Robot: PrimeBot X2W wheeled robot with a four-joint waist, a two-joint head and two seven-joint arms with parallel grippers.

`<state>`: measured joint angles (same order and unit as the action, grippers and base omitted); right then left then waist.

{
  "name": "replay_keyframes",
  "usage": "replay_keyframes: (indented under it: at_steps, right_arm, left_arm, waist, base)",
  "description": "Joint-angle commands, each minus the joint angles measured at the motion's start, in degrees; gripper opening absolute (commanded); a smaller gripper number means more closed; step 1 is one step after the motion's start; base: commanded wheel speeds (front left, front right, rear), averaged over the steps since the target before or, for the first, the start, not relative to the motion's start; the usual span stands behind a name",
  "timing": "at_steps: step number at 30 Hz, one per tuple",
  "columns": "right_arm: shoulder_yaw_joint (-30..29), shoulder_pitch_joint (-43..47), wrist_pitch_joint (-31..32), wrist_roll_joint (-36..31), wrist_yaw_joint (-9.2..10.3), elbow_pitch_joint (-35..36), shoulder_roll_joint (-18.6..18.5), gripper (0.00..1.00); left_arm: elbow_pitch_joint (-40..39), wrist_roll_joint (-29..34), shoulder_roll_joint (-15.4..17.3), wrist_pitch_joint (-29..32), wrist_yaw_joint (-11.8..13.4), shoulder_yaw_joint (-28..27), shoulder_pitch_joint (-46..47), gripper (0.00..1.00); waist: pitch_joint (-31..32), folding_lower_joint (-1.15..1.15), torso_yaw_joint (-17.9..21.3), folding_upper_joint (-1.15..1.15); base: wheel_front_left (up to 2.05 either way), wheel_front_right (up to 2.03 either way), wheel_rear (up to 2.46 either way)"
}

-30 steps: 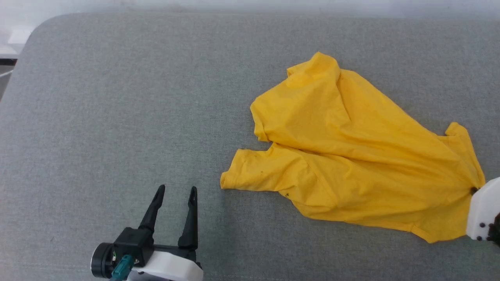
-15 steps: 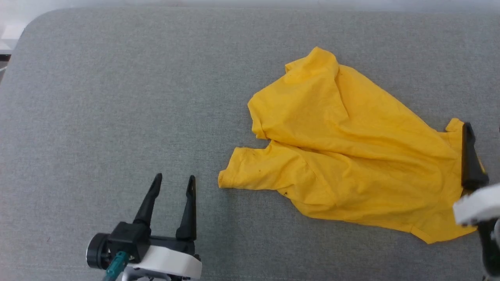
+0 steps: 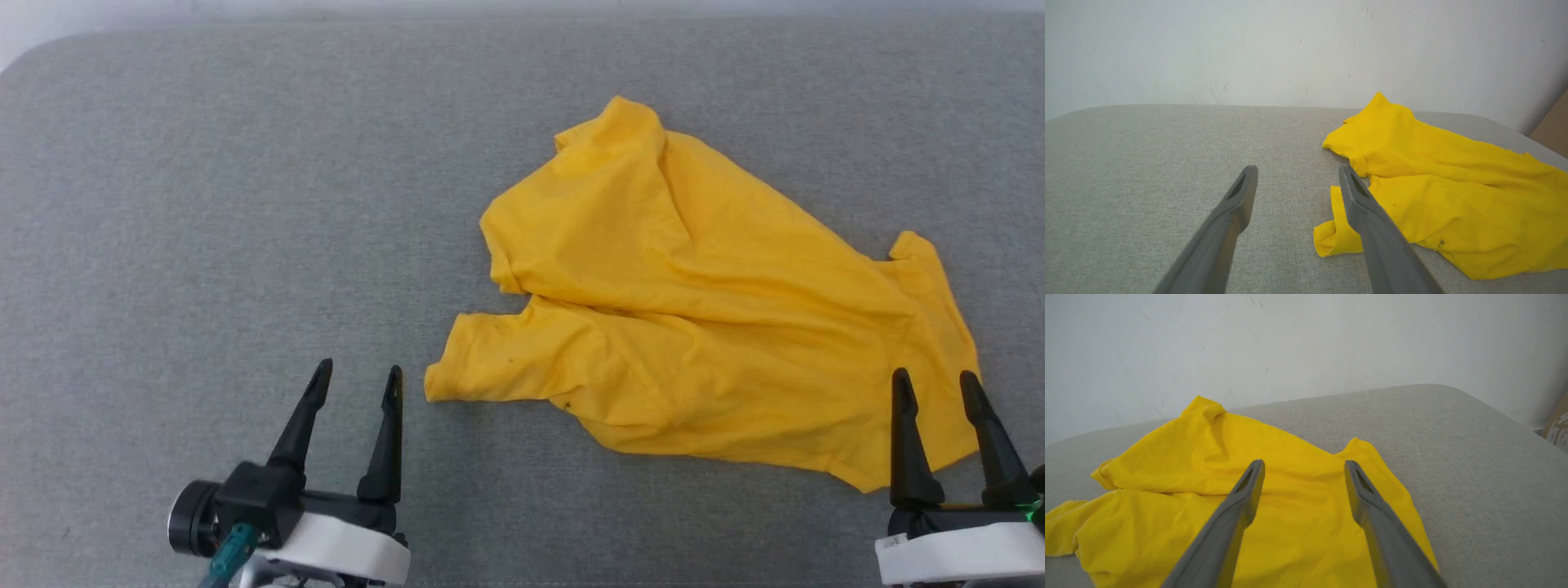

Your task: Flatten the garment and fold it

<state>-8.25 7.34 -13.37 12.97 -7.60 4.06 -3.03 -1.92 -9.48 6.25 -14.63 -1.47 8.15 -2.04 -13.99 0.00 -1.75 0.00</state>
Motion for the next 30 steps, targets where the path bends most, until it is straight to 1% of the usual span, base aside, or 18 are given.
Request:
replay_keyframes:
  at_steps: [1, 3, 4, 7, 12, 16, 20, 23, 30]
  right_arm:
    - [0.2, -0.4, -0.6, 0.3, 0.11, -0.6, 0.1, 1.0]
    - [0.1, -0.8, -0.9, 0.3, 0.11, -1.1, 0.1, 1.0]
    - [0.1, -0.8, -0.9, 0.3, 0.11, -1.1, 0.1, 1.0]
    - [-0.1, -1.3, -1.2, 0.3, 0.11, -1.7, 0.1, 1.0]
    - [0.2, -1.9, -1.4, 0.3, 0.11, -2.6, 0.1, 1.0]
    - [0.8, -2.5, -1.5, 0.6, 0.11, -3.3, 0.1, 1.0]
    - [0.9, -3.3, -1.6, 0.8, 0.11, -4.2, 0.1, 1.0]
    - [0.9, -3.5, -1.6, 0.8, 0.11, -4.6, 0.1, 1.0]
    - [0.7, -3.9, -1.6, 0.9, 0.11, -5.0, 0.1, 1.0]
  left_arm:
    - [0.3, 0.3, 0.9, 0.8, -0.9, 0.4, 1.4, 1.0]
    - [0.7, -0.2, 1.8, 3.1, -2.1, 1.1, 3.1, 1.0]
    - [0.7, -0.2, 1.8, 3.1, -2.1, 1.1, 3.1, 1.0]
    - [1.1, -1.3, 3.4, 7.7, -3.9, 2.6, 6.6, 1.0]
    - [2.8, -4.1, 6.5, 18.8, -5.3, 5.4, 12.8, 1.0]
    - [4.1, -7.7, 8.3, 28.6, -5.7, 6.7, 16.5, 1.0]
    - [4.6, -11.3, 9.5, 36.5, -5.8, 7.4, 18.6, 1.0]
    - [4.4, -13.0, 10.2, 40.4, -5.9, 8.0, 19.5, 1.0]
    - [4.2, -16.6, 10.5, 47.1, -5.8, 8.6, 19.6, 1.0]
  waist:
    - [0.0, 0.0, 0.7, 0.0]
    - [0.0, 0.0, 0.9, 0.0]
    - [0.0, 0.0, 0.9, 0.0]
    - [-0.4, 0.0, 1.1, 0.0]
    - [-1.6, 0.0, 1.3, 0.0]
    - [-2.6, 0.0, 1.7, 0.0]
    - [-3.5, 0.0, 2.2, 0.0]
    - [-4.0, 0.0, 2.4, 0.0]
    - [-4.8, 0.0, 2.6, 0.0]
  base:
    - [0.0, 0.0, 0.0]
    - [0.0, 0.0, 0.0]
    - [0.0, 0.0, 0.0]
    - [0.0, 0.0, 0.0]
    - [0.0, 0.0, 0.0]
    - [0.0, 0.0, 0.0]
    - [0.0, 0.0, 0.0]
    - [0.0, 0.0, 0.0]
    - [0.0, 0.0, 0.0]
